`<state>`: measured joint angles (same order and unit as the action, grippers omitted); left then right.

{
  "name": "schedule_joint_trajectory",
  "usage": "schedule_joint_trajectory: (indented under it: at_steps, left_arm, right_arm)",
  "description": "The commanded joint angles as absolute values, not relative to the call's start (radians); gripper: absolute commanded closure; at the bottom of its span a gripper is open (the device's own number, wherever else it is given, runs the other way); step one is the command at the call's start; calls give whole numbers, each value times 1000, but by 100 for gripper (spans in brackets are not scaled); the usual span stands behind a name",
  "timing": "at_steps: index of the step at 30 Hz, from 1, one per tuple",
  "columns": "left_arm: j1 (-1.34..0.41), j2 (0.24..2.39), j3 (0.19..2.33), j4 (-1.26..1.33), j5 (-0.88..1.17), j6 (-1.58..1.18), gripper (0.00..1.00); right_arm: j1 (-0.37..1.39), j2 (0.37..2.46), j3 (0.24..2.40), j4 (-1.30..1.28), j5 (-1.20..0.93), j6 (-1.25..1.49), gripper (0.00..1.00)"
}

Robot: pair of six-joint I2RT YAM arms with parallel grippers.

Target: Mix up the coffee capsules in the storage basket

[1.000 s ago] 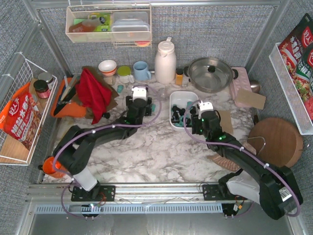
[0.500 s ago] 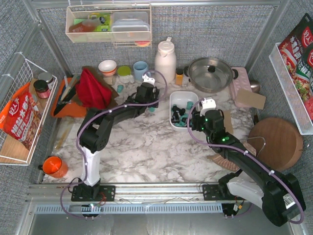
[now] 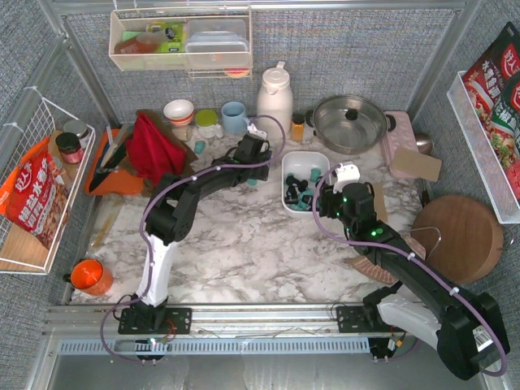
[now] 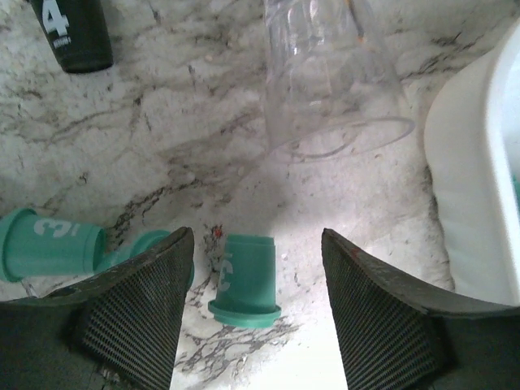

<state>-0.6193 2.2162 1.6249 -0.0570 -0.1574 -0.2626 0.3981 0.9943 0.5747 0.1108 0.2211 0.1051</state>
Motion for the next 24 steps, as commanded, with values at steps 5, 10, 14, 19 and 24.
schedule_joint_trajectory:
  at_steps: [5,10,14,19,24]
  left_arm:
    - [-618,2215,1634,-155,-147,-271,30]
    - [-618,2222,1642,-176,-155,-265,32]
    - [-618,2234,1670,-200,-155,-257,35]
    - [-619,2265,1731,-252,-161,-246,39]
    - [-619,2300,1781,-306,-168,-239,43]
  right_arm:
    - [399,995,584,121,207,98,41]
    - [399,995,584,120,203,97,41]
    - [399,996,584,120,201,96,41]
    - [400,999,586,118,200,95,41]
    - [399,1000,587,117,199,94,41]
